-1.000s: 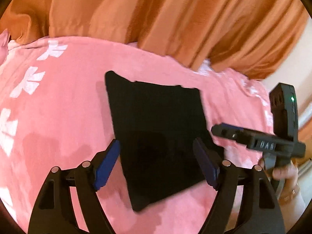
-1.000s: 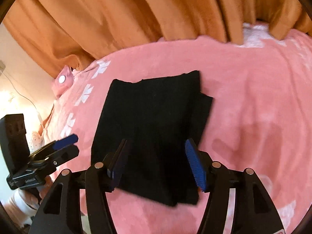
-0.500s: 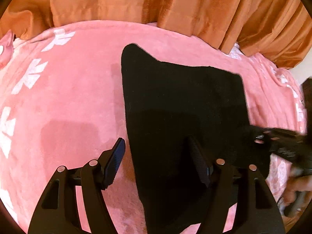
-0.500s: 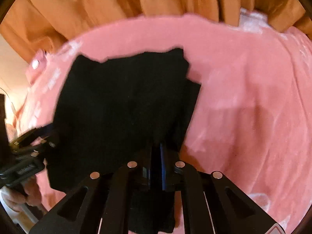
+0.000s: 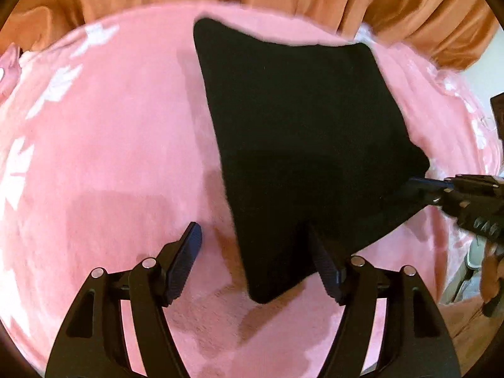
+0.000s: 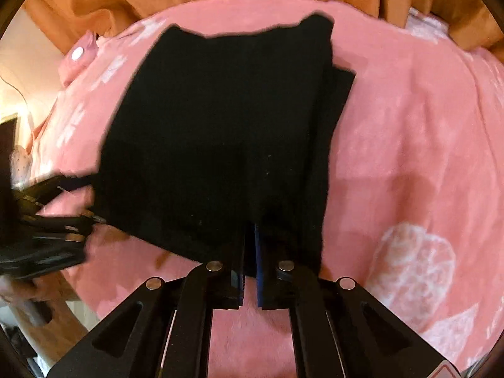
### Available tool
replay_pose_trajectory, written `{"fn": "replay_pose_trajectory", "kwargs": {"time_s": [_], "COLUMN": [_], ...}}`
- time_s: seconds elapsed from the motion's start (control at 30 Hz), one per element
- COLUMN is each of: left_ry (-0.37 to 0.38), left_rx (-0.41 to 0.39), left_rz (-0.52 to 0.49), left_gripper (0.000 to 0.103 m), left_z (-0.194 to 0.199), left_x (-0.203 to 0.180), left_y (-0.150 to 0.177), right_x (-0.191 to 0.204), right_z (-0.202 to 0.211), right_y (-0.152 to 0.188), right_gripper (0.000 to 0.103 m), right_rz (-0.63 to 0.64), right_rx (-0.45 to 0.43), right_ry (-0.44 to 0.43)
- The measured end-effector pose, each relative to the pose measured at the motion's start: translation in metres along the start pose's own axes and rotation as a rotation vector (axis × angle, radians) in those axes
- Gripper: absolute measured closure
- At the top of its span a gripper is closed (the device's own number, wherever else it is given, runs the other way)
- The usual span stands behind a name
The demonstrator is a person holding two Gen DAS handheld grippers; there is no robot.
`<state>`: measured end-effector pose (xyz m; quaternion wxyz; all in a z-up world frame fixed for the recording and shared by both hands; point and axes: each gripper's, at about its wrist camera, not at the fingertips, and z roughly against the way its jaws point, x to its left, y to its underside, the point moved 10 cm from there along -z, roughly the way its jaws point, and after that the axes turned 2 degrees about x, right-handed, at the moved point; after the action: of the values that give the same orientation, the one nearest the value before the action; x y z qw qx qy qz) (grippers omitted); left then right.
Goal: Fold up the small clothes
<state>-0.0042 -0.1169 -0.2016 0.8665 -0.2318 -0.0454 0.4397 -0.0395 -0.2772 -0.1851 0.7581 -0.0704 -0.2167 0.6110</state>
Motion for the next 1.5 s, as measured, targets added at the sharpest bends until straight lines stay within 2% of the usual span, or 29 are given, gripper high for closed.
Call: {"fn": "replay_pose_trajectory", "kwargs": {"time_s": [0.03,0.07,0.13,0.2,0.3,0.37,0.47,0.57,0.67,0.7,0.8,0.87,0.9,0.93,0.97,1.0,1.1,1.17,1.2,1.27,1.37,1.4,1.47,1.5], "left_ry": [-0.011,-0.019,-0.014,-0.018,0.02,0.053,-0.009,-0.075,-0.096,-0.092,-0.102,-0.097,-0.093,-0.096,-0.101,-0.105,-0.117,-0.118,-0.114,-0.106,-0.101,-0.095,-0.091,-0.092], "left_rx": [-0.001,-0.005,0.004,0.013,-0.015,-0.083,-0.158,-0.144,-0.111,-0.106,-0.115,-0.115,-0.113,-0.115,-0.118,-0.121,-0.129,-0.132,-0.132,-0.133,-0.135,-0.138,-0.145,-0.146], "left_rz": [-0.017,-0.02,-0.01,0.005,0.05,0.06,0.049,0.042,0.055,0.058,0.045,0.054,0.061,0.062,0.059,0.057,0.05,0.047,0.05,0.051,0.058,0.063,0.068,0.068], "left_gripper": [0.036,0.036,0.036,0.036,0.038,0.038,0.037,0.037,0.036,0.036,0.036,0.036,0.036,0.036,0.036,0.036,0.036,0.036,0.036,0.036,0.036,0.035,0.035,0.035], "left_z": [0.001,0.002,0.0,0.002,0.015,0.03,0.036,0.017,-0.003,-0.006,-0.006,-0.006,-0.007,-0.003,-0.003,-0.003,-0.001,0.0,0.001,0.004,0.006,0.007,0.01,0.01], "left_x": [0.0,0.0,0.001,0.001,-0.001,-0.005,0.0,0.007,0.011,0.01,0.008,0.012,0.011,0.01,0.009,0.009,0.008,0.008,0.009,0.011,0.013,0.014,0.015,0.015], "left_y": [0.001,0.002,0.005,0.003,-0.008,-0.029,-0.054,-0.064,-0.066,-0.065,-0.069,-0.067,-0.069,-0.062,-0.063,-0.063,-0.061,-0.06,-0.06,-0.059,-0.059,-0.059,-0.06,-0.06], "right_x": [0.002,0.001,-0.006,-0.006,-0.006,0.0,0.002,-0.001,-0.015,-0.015,-0.011,-0.013,-0.017,-0.022,-0.026,-0.03,-0.03,-0.02,-0.016,-0.003,0.023,0.021,0.003,-0.018], "right_z": [0.007,0.008,-0.012,-0.011,0.022,0.051,0.061,0.034,-0.015,-0.026,-0.008,0.005,0.009,0.012,0.007,0.003,-0.015,-0.025,-0.024,-0.004,0.046,0.051,0.036,0.004], "right_y": [0.002,0.006,0.02,0.016,-0.008,-0.032,-0.058,-0.069,-0.059,-0.052,-0.055,-0.06,-0.063,-0.065,-0.07,-0.073,-0.077,-0.08,-0.082,-0.088,-0.099,-0.1,-0.097,-0.086], "right_gripper": [0.098,0.098,0.1,0.101,0.098,0.097,0.09,0.09,0.09,0.092,0.091,0.086,0.075,0.058,0.052,0.05,0.052,0.075,0.099,0.098,0.099,0.099,0.099,0.099], "right_rz": [-0.003,0.012,0.037,0.042,-0.013,-0.021,-0.023,-0.03,-0.018,-0.023,-0.044,-0.05,-0.058,-0.078,-0.092,-0.107,-0.129,-0.103,-0.092,-0.07,-0.035,-0.029,-0.032,-0.057], "right_rx": [-0.006,0.004,0.079,0.082,-0.023,-0.137,-0.187,-0.135,-0.013,-0.014,-0.04,-0.086,-0.108,-0.127,-0.132,-0.127,-0.08,-0.073,-0.077,-0.131,-0.261,-0.278,-0.24,-0.141], "right_ry": [-0.022,-0.009,0.051,0.05,0.008,-0.018,-0.015,0.007,0.113,0.11,0.082,0.066,0.069,0.075,0.075,0.07,0.042,0.023,0.019,-0.001,-0.087,-0.074,0.001,0.067]}}
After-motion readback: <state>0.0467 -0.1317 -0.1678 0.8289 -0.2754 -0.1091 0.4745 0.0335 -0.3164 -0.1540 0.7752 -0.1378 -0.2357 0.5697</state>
